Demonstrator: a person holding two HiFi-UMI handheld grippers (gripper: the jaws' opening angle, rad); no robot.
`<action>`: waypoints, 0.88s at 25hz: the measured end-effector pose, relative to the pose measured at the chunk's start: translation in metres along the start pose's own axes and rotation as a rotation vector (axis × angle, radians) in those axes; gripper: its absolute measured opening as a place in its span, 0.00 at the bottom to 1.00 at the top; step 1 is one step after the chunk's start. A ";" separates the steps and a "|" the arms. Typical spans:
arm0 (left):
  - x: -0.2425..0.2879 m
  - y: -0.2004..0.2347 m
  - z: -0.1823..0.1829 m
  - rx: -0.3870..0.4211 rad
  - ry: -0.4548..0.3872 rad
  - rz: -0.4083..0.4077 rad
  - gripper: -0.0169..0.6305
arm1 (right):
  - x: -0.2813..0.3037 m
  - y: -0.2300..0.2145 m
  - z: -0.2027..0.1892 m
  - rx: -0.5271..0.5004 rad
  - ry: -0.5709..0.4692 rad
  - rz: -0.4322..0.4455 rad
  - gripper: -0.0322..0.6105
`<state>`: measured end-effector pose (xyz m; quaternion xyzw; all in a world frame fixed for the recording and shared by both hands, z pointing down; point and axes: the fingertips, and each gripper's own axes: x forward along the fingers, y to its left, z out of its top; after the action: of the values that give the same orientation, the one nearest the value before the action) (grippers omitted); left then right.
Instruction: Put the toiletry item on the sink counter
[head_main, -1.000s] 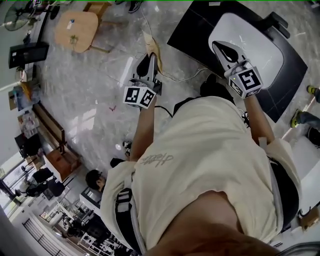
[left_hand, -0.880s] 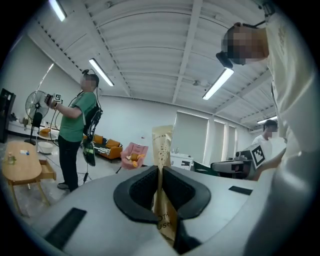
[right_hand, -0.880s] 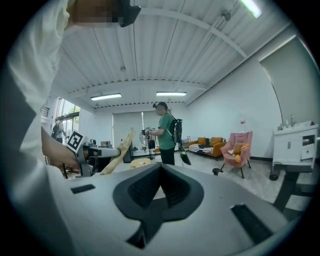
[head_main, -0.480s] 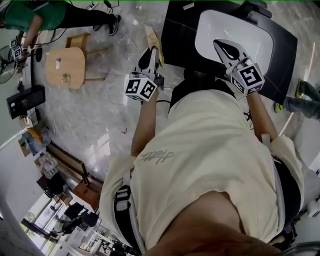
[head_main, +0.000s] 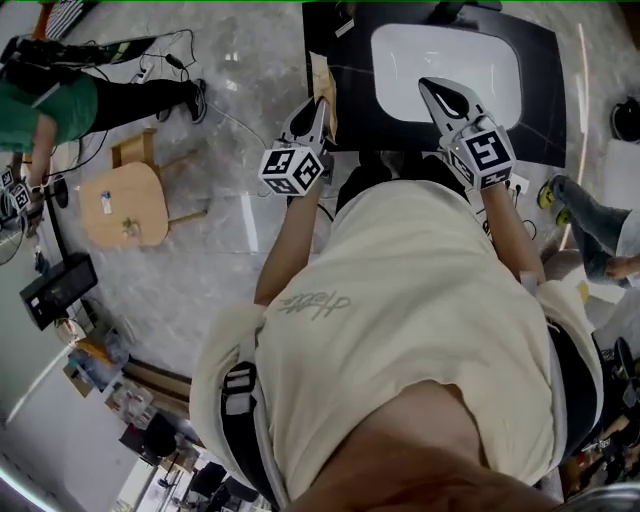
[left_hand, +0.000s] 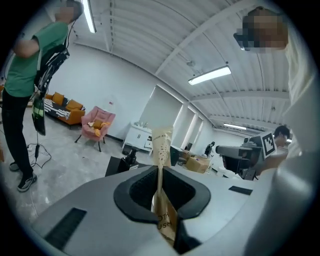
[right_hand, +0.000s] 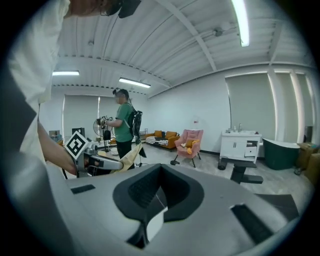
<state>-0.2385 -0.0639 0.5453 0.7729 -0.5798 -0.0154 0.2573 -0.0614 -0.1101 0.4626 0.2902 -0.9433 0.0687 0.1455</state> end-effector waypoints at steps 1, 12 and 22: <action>0.006 0.001 -0.006 -0.004 0.023 -0.011 0.07 | -0.001 -0.001 -0.005 0.011 0.010 -0.017 0.04; 0.066 -0.001 -0.072 -0.183 0.223 -0.055 0.07 | -0.040 -0.042 -0.054 0.105 0.060 -0.098 0.04; 0.103 0.026 -0.105 -0.278 0.318 0.101 0.07 | -0.042 -0.086 -0.055 0.115 0.045 -0.062 0.04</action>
<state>-0.1942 -0.1220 0.6750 0.6925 -0.5622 0.0398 0.4503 0.0335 -0.1475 0.5058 0.3257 -0.9248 0.1246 0.1520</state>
